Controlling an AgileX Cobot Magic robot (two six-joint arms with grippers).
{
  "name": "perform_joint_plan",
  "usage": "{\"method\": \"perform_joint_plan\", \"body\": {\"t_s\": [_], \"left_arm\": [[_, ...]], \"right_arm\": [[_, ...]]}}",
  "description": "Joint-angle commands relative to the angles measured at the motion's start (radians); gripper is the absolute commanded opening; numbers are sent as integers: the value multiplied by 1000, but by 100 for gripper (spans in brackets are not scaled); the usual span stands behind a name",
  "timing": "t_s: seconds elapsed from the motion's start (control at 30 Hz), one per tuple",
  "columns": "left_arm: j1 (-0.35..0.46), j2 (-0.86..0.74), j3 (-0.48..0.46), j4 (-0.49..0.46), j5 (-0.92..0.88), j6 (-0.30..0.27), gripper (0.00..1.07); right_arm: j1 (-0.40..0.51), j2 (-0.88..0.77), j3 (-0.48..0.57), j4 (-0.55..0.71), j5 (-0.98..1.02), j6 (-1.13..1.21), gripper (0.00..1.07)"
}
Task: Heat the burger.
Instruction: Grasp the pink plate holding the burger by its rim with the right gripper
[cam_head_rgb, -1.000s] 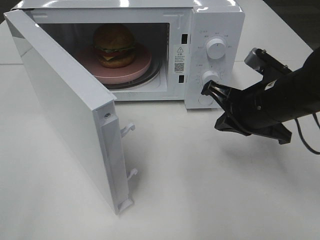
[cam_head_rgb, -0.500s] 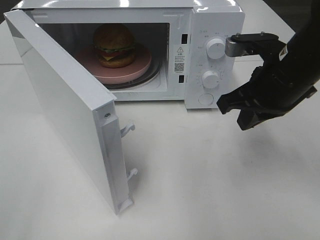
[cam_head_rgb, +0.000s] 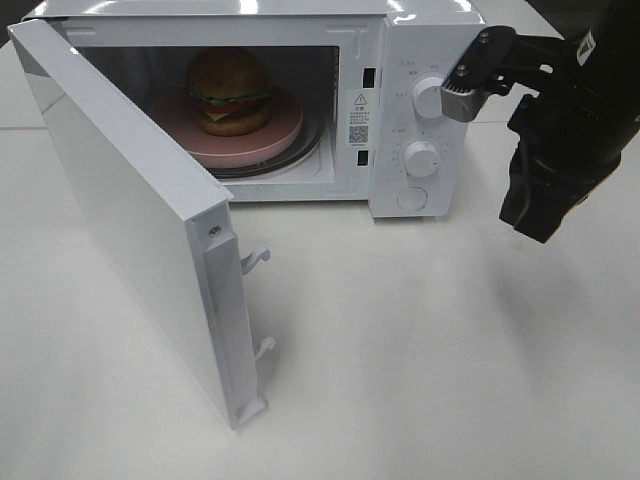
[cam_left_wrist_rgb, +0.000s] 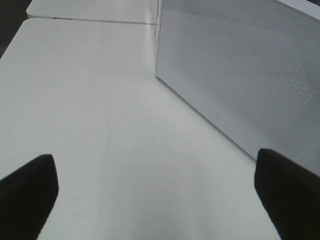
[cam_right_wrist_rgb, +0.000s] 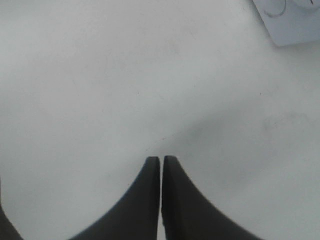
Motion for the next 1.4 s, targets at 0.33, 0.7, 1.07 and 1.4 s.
{"method": "perform_joint_plan", "body": {"t_s": [0.33, 0.7, 1.07, 1.4], "left_arm": [[-4, -22, 1, 0, -7, -1, 101], [-4, -22, 1, 0, -7, -1, 101], [-4, -22, 1, 0, -7, -1, 101], [-4, -22, 1, 0, -7, -1, 101]], "right_arm": [[-2, -7, -10, 0, -2, -698, 4], [2, -7, -10, 0, -51, -758, 12], [101, -7, -10, 10, -178, -700, 76], [139, 24, -10, -12, -289, -629, 95]]}}
